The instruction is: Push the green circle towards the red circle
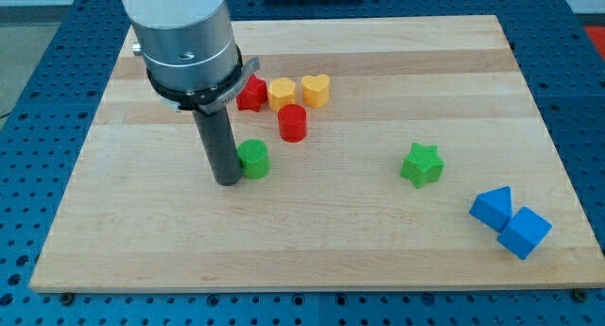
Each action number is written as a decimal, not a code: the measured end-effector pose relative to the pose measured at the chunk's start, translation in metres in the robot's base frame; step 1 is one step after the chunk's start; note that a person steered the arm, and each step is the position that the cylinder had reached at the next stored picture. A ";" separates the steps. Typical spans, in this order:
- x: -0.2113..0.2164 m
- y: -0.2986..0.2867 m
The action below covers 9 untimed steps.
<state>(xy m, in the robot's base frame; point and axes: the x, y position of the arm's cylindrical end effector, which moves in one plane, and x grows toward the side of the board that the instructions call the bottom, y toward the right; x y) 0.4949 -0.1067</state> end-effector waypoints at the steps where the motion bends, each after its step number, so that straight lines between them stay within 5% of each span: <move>1: -0.006 0.000; 4: 0.005 -0.003; 6: 0.061 -0.003; 9: 0.034 0.028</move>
<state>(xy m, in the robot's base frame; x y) 0.5285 -0.0791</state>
